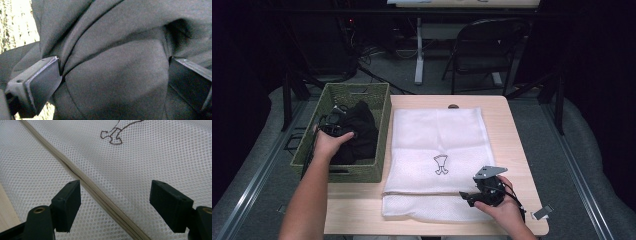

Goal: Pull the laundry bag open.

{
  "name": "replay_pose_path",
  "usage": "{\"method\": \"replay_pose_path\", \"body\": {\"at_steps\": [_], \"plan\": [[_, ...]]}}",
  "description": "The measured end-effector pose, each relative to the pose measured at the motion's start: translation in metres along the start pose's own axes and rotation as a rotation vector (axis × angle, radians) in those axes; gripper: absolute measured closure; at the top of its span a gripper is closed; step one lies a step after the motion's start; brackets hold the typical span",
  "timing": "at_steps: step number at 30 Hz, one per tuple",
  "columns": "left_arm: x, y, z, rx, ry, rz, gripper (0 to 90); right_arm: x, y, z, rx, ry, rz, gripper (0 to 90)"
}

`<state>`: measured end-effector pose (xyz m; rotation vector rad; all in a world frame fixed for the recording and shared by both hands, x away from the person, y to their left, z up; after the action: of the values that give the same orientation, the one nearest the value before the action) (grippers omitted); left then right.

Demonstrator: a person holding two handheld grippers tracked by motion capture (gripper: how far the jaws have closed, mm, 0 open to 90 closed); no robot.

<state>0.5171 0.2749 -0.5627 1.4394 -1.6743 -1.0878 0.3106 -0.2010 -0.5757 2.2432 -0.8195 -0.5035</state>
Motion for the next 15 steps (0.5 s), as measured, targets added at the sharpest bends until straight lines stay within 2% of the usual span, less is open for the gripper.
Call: {"method": "replay_pose_path", "body": {"at_steps": [6, 10, 15], "plan": [[-0.0006, -0.0024, 0.0001, -0.029, 0.026, 0.021, 0.1, -0.0009, -0.0016, -0.0007, -0.002, 0.006, -0.001, 24.7], [-0.0001, -0.0066, 0.0009, -0.053, 0.047, 0.056, 0.1, -0.0008, -0.0018, -0.0008, -0.002, 0.004, -0.002, 24.7], [0.0045, -0.0091, -0.0001, -0.068, 0.052, 0.054, 0.2, -0.0006, -0.0025, -0.0008, -0.003, 0.002, -0.003, 24.6]]}}
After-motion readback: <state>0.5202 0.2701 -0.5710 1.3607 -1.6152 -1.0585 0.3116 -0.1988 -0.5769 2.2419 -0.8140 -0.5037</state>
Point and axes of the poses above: each handheld gripper's, and its own axes: y roughly backward along the jaws, z roughly out of its underside, x roughly to its right, the point moved 4 cm from there along -y, roughly forward along the jaws, and after that the axes turned 6 degrees about -z, right-handed, at the moved point
